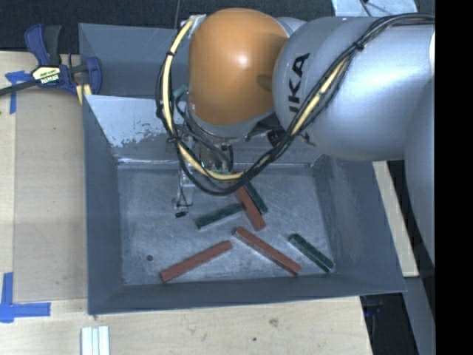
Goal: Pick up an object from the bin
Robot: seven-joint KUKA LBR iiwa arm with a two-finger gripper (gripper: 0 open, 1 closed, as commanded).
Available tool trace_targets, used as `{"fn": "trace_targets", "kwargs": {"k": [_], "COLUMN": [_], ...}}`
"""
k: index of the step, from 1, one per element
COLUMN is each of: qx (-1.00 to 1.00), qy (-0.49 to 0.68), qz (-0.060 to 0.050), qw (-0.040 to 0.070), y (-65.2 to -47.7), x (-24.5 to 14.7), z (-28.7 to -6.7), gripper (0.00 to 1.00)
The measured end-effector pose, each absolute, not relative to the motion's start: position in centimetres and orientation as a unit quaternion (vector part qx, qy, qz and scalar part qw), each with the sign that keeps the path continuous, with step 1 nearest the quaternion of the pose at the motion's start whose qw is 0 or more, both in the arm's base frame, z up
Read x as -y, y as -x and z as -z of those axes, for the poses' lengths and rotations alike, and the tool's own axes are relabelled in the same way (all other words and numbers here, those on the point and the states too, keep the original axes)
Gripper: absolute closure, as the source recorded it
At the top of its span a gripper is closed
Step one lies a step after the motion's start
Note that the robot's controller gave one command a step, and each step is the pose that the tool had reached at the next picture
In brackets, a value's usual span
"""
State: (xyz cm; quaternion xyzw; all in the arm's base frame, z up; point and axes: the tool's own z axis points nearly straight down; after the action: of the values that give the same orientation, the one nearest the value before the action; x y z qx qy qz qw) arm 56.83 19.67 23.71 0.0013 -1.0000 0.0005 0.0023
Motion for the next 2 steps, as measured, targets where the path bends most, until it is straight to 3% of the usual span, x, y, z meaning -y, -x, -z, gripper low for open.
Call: {"fn": "trace_targets", "kwargs": {"k": [1, 2], "qx": [1.0, 0.997], "qy": [-0.021, -0.083], "qz": [0.002, 0.0], "qw": [-0.006, -0.003], "y": [-56.5, -54.5], "x": [-18.4, -13.2], "z": [-21.6, -11.7], "gripper": [0.0, 0.0]}}
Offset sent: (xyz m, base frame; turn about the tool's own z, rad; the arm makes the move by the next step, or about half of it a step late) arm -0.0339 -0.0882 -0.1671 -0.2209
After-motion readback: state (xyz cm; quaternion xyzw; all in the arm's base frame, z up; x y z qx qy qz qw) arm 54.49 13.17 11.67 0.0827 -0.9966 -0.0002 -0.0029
